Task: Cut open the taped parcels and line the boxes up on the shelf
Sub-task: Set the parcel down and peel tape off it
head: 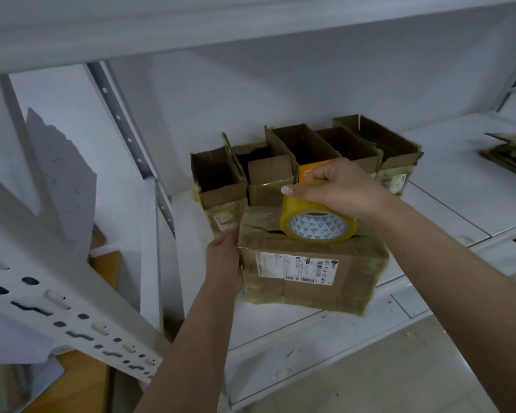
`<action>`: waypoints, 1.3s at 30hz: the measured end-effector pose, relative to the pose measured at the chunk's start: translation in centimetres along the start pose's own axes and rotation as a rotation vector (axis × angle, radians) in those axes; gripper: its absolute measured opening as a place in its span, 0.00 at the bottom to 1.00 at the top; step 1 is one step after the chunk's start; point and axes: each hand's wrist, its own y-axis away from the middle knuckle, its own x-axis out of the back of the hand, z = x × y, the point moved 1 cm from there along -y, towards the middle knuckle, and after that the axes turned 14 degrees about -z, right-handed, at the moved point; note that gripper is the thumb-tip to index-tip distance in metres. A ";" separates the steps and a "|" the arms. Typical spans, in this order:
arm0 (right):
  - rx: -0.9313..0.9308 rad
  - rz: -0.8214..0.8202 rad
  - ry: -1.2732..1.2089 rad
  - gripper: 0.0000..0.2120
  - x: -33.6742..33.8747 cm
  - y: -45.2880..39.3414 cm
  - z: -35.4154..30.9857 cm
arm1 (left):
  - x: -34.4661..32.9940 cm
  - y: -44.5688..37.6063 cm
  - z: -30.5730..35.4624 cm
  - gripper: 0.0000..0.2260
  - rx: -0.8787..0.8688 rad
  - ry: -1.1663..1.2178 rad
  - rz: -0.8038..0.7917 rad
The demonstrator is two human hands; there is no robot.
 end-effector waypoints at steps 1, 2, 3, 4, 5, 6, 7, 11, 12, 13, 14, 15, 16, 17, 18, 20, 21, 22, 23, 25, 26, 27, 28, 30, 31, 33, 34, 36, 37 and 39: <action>-0.001 0.004 -0.004 0.26 -0.1 0.0 0.1 | -0.2 0.0 -0.1 0.12 0.041 0.008 -0.006; -0.004 0.008 -0.010 0.26 -0.1 0.0 0.1 | -0.3 0.0 -0.1 0.11 0.080 0.017 -0.013; -0.007 0.012 -0.016 0.26 -0.1 0.1 0.2 | -0.4 -0.1 -0.2 0.11 0.115 0.020 -0.019; -0.007 0.015 -0.022 0.26 -0.1 0.1 0.2 | -0.4 -0.2 -0.2 0.12 0.146 0.018 -0.024; -0.006 0.018 -0.026 0.26 -0.2 0.0 0.2 | -0.4 -0.4 -0.3 0.13 0.173 0.015 -0.029; -0.006 0.022 -0.029 0.25 -0.2 0.0 0.2 | -0.4 -0.5 -0.4 0.14 0.197 0.019 -0.038; -0.007 0.026 -0.029 0.25 -0.2 0.0 0.3 | -0.5 -0.6 -0.5 0.14 0.219 0.030 -0.045; -0.001 0.036 -0.044 0.23 -0.4 -0.2 0.5 | -0.7 -0.7 -0.7 0.14 0.282 0.053 -0.022; 0.002 0.033 -0.056 0.23 -0.4 -0.2 0.5 | -0.6 -0.8 -0.9 0.14 0.300 0.055 -0.005; 0.005 0.029 -0.067 0.23 -0.4 -0.3 0.6 | -0.5 -0.9 -1.1 0.15 0.305 0.059 0.009; 0.004 0.024 -0.075 0.23 -0.4 -0.3 0.6 | -0.4 -1.1 -1.4 0.17 0.304 0.053 0.021; 0.002 0.019 -0.082 0.23 -0.5 -0.3 0.6 | -0.3 -1.1 -1.5 0.17 0.299 0.035 0.032; 0.003 0.016 -0.086 0.23 -0.5 -0.4 0.6 | -0.3 -1.1 -1.4 0.16 0.297 0.022 0.032; 0.004 0.015 -0.085 0.23 -0.4 -0.4 0.7 | -0.3 -1.0 -1.2 0.15 0.305 0.013 0.024; 0.003 0.012 -0.080 0.23 -0.4 -0.5 0.6 | -0.4 -0.9 -0.8 0.14 0.317 0.005 0.016; 0.006 -0.002 -0.067 0.24 -0.3 -0.4 0.5 | -0.5 -1.0 -0.1 0.11 0.327 -0.062 -0.007; 0.011 -0.013 -0.066 0.26 -0.2 -0.4 0.5 | -0.4 -1.2 0.3 0.10 0.307 -0.129 -0.022; 0.014 -0.027 -0.063 0.28 -0.1 -0.4 0.4 | -0.4 -1.4 0.8 0.09 0.264 -0.212 -0.030; 0.016 -0.044 -0.053 0.30 0.0 -0.3 0.3 | -0.2 -1.6 1.2 0.10 0.200 -0.294 -0.019; 0.020 -0.088 -0.038 0.30 0.2 -0.2 0.2 | 0.1 -1.7 2.2 0.10 0.037 -0.370 -0.011; 0.027 -0.109 -0.041 0.30 0.5 -0.1 0.2 | 0.2 -1.4 2.7 0.09 -0.078 -0.408 -0.031; 0.041 -0.128 -0.055 0.29 0.8 0.0 0.3 | 0.3 -1.1 3.2 0.10 -0.187 -0.477 -0.079; 0.063 -0.145 -0.077 0.28 1.2 0.1 0.5 | 0.3 -0.6 3.5 0.17 -0.265 -0.591 -0.156; 0.113 -0.178 -0.124 0.27 2.0 0.6 1.2 | -0.2 0.1 3.9 0.37 -0.311 -0.911 -0.326; 0.127 -0.198 -0.151 0.27 2.3 0.8 1.7 | -0.6 0.2 4.0 0.46 -0.326 -1.115 -0.391; 0.116 -0.234 -0.272 0.27 2.5 1.2 3.2 | -1.8 0.0 4.3 0.56 -0.374 -1.503 -0.484; 0.103 -0.245 -0.357 0.26 2.3 1.3 3.9 | -2.5 -0.2 4.3 0.59 -0.380 -1.639 -0.511; 0.091 -0.250 -0.517 0.27 1.6 1.4 5.2 | -3.6 -0.7 4.2 0.61 -0.373 -1.745 -0.559; 0.102 -0.264 -0.597 0.30 1.3 1.4 5.6 | -4.0 -0.8 4.0 0.61 -0.362 -1.740 -0.580; 0.139 -0.261 -0.703 0.31 0.7 1.4 5.9 | -4.4 -0.9 3.4 0.61 -0.328 -1.752 -0.583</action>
